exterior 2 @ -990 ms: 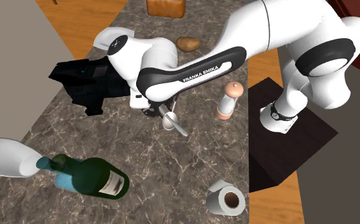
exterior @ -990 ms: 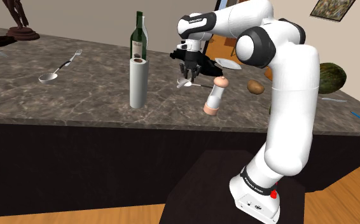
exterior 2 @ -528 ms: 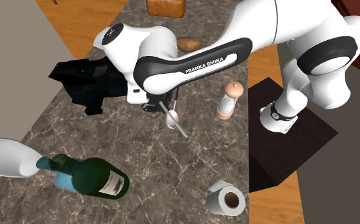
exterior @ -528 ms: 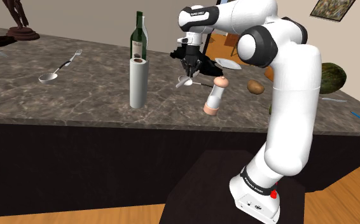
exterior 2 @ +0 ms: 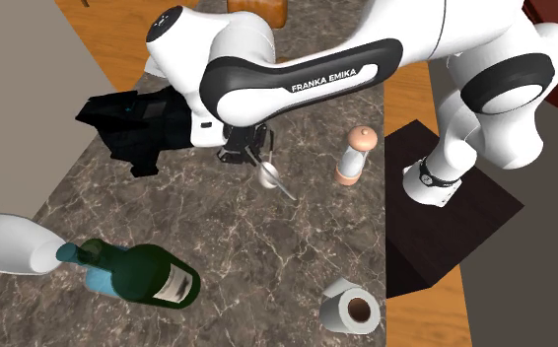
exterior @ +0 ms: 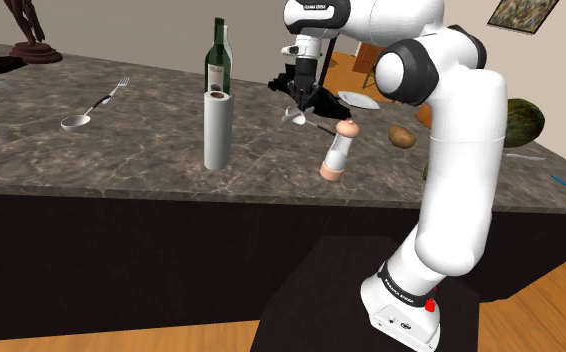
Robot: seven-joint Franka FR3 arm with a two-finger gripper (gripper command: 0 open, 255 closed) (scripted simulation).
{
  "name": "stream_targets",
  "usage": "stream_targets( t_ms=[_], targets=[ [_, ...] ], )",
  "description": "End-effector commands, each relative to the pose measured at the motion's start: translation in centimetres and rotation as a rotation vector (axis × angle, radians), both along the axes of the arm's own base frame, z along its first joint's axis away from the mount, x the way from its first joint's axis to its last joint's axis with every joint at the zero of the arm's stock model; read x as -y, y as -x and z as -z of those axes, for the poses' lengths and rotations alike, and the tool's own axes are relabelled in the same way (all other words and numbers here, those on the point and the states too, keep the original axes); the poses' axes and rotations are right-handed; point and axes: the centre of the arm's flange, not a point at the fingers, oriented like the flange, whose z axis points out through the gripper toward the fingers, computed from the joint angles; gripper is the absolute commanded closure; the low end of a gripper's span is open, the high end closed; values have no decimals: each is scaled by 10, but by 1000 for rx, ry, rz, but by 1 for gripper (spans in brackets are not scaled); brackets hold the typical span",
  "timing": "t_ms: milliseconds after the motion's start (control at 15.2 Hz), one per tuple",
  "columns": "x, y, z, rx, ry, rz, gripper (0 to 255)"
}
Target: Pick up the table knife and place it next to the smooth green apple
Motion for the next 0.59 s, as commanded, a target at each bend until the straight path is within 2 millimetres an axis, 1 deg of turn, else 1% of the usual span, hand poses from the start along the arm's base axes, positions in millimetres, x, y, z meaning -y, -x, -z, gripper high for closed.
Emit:
stream_targets(
  t_ms=[0, 528],
  targets=[
    [1, -1, -11, 0, 1, 1, 255],
    [1, -1, -54, 0, 1, 1, 255]
  ],
)
